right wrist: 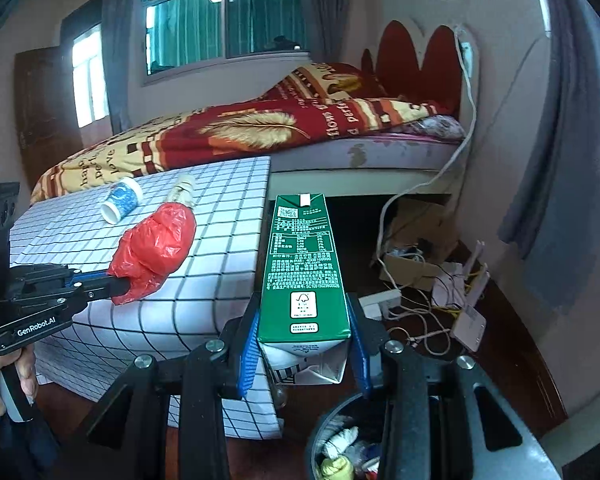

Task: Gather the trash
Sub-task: 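Carry bag and carton over the black bin and open both tools to drop them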

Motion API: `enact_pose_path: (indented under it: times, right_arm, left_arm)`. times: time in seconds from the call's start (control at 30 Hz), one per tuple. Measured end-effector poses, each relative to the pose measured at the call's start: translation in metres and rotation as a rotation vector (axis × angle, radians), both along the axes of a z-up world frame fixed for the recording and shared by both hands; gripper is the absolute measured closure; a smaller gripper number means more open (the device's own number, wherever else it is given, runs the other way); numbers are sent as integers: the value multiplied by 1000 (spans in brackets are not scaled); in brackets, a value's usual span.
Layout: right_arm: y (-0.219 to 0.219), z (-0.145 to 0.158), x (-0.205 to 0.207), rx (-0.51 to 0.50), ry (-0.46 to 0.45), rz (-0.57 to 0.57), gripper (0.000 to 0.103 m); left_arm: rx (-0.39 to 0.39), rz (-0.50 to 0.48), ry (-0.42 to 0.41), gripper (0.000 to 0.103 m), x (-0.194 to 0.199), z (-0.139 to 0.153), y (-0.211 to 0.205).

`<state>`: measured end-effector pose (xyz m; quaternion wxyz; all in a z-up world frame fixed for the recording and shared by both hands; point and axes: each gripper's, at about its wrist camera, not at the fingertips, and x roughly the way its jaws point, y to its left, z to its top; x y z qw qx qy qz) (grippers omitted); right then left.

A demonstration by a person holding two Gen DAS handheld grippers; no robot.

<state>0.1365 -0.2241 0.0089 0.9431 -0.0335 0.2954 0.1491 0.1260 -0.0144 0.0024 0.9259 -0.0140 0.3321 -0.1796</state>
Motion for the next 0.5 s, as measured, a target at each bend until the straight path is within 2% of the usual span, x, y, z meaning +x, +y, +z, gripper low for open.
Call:
enact_pose_path:
  times: [0.5]
  right_arm:
    - [-86, -30, -26, -21, 75, -165, 63]
  left_arm:
    - [19, -177, 42, 98, 0, -20, -93]
